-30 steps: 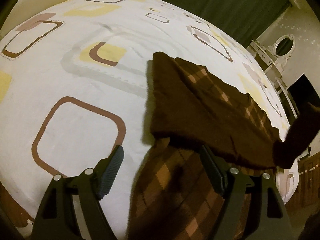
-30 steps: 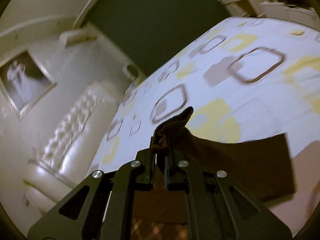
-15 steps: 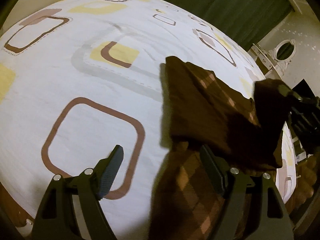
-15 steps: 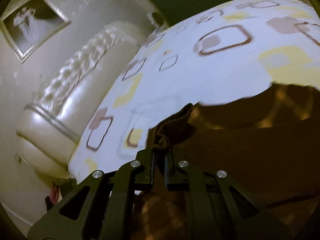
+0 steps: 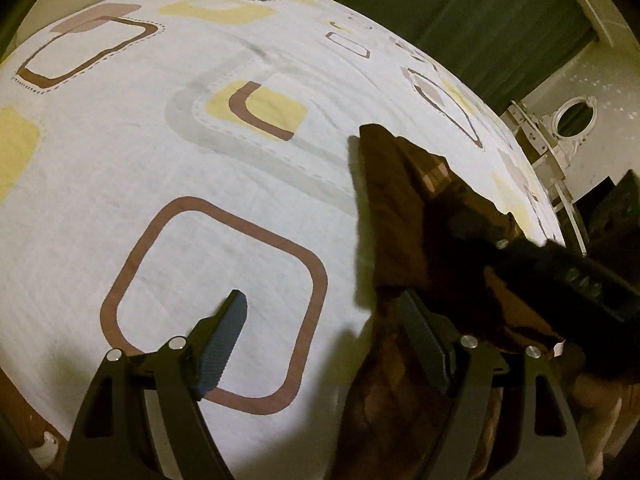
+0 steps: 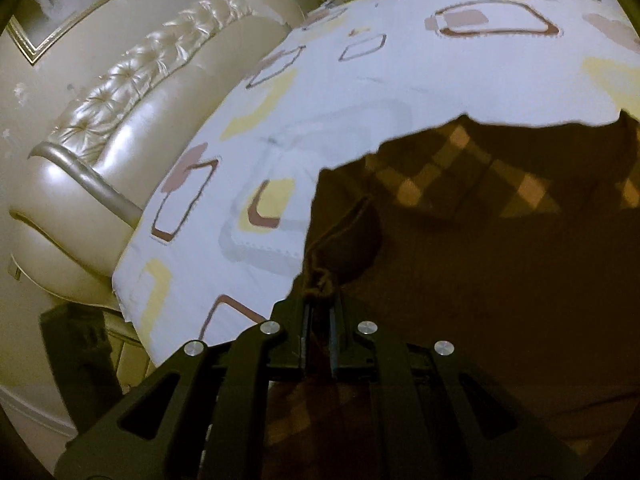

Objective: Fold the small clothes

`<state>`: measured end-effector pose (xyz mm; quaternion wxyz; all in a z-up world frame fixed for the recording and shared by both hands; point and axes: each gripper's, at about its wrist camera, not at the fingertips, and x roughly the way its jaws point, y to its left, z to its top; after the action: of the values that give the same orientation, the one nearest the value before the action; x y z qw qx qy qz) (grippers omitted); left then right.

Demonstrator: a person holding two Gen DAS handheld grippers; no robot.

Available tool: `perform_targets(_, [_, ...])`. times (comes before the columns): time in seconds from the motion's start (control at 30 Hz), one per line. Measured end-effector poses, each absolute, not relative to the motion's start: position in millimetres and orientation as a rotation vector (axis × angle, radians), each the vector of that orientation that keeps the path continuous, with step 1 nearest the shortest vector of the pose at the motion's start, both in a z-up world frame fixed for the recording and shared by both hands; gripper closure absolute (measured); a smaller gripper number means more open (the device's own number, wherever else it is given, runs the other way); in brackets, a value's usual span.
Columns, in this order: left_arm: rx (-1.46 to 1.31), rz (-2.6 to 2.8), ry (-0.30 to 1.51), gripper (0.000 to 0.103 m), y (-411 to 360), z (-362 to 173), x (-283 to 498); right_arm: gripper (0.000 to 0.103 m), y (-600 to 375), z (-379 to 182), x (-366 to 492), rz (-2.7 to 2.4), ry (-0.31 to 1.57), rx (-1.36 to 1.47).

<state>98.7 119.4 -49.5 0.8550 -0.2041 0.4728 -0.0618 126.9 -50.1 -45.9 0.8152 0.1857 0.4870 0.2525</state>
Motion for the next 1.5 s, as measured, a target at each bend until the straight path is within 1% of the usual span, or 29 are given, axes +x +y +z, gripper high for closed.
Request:
perform_targets(0.07, [-0.427, -0.129, 0.994, 0.025, 119.8, -49.9, 98.8, 0.087, -51.4, -54.7, 128.1, 0.544, 1.063, 0.444])
perform_targets(0.17, [-0.416, -0.128, 0.995, 0.025, 119.1, -49.4, 97.7, 0.085, -56.0, -66.3, 128.7, 0.558, 1.097, 0.517])
perform_targets(0.23, [-0.415, -0.127, 0.995, 0.025, 120.0, -49.3, 98.0, 0.08, -60.4, -69.8, 127.4, 0.572, 1.107, 0.545])
perform_targets(0.3, [-0.418, -0.125, 0.996, 0.025, 120.6, -48.9, 97.9, 0.078, -67.5, -71.4, 124.9, 0.584, 1.117, 0.575])
perform_targets(0.33, [-0.424, -0.123, 0.995, 0.025, 120.9, -48.4, 97.9, 0.075, -70.6, -71.8, 123.7, 0.591, 1.119, 0.592])
perform_targets(0.37, [-0.431, -0.122, 0.994, 0.025, 120.8, -47.7, 97.6, 0.07, -75.8, -72.5, 121.4, 0.618, 1.122, 0.634])
perform_targets(0.4, [-0.44, -0.123, 0.991, 0.025, 120.6, -46.7, 97.8, 0.068, -80.9, -72.5, 118.8, 0.642, 1.122, 0.673])
perform_targets(0.53, [-0.445, -0.141, 0.983, 0.025, 112.7, -39.9, 101.1, 0.066, -105.7, -55.5, 105.2, 0.682, 1.076, 0.711])
perform_targets(0.57, [-0.438, -0.148, 0.978, 0.025, 109.7, -37.7, 102.5, 0.061, -114.8, -49.7, 101.5, 0.675, 1.055, 0.715])
perform_targets(0.63, [-0.411, -0.155, 0.965, 0.025, 102.8, -32.5, 107.1, 0.056, -139.0, -37.6, 94.6, 0.652, 1.01, 0.731])
perform_targets(0.83, [-0.49, -0.217, 1.008, 0.025, 101.0, -38.3, 134.8, 0.054, -232.4, -18.0, 65.7, 0.5, 0.916, 0.728])
perform_targets(1.0, [-0.506, -0.242, 1.06, 0.025, 91.3, -49.9, 152.4, 0.054, -297.3, -25.8, 39.2, 0.36, 0.902, 0.739])
perform_targets(1.03, [-0.48, -0.241, 1.053, 0.034, 87.2, -49.1, 153.6, 0.054, -305.0, -28.0, 35.5, 0.341, 0.9, 0.738])
perform_targets(1.07, [-0.437, -0.25, 1.049, 0.045, 81.0, -47.9, 154.9, 0.054, -316.2, -30.3, 31.9, 0.316, 0.901, 0.742])
perform_targets(1.1, [-0.398, -0.251, 1.06, 0.066, 75.9, -48.3, 156.3, 0.054, -326.5, -32.1, 29.2, 0.286, 0.899, 0.747])
perform_targets(1.13, [-0.34, -0.237, 1.079, 0.073, 68.6, -50.2, 158.4, 0.053, -335.8, -33.6, 26.8, 0.257, 0.894, 0.75])
perform_targets(1.17, [-0.312, -0.225, 1.085, 0.074, 65.2, -51.7, 159.2, 0.052, -348.4, -36.1, 24.6, 0.223, 0.888, 0.758])
perform_targets(1.2, [-0.28, -0.209, 1.084, 0.079, 61.2, -52.4, 159.4, 0.051, -360.1, -39.4, 23.1, 0.188, 0.885, 0.767])
perform_targets(1.3, [-0.247, -0.188, 1.063, 0.085, 60.5, -50.4, 157.9, 0.051, -381.3, -47.3, 20.5, 0.128, 0.88, 0.787])
perform_targets(1.5, [-0.253, -0.204, 1.056, 0.085, 68.4, -56.3, 155.4, 0.051, -392.9, -71.5, 18.8, 0.099, 0.937, 0.782])
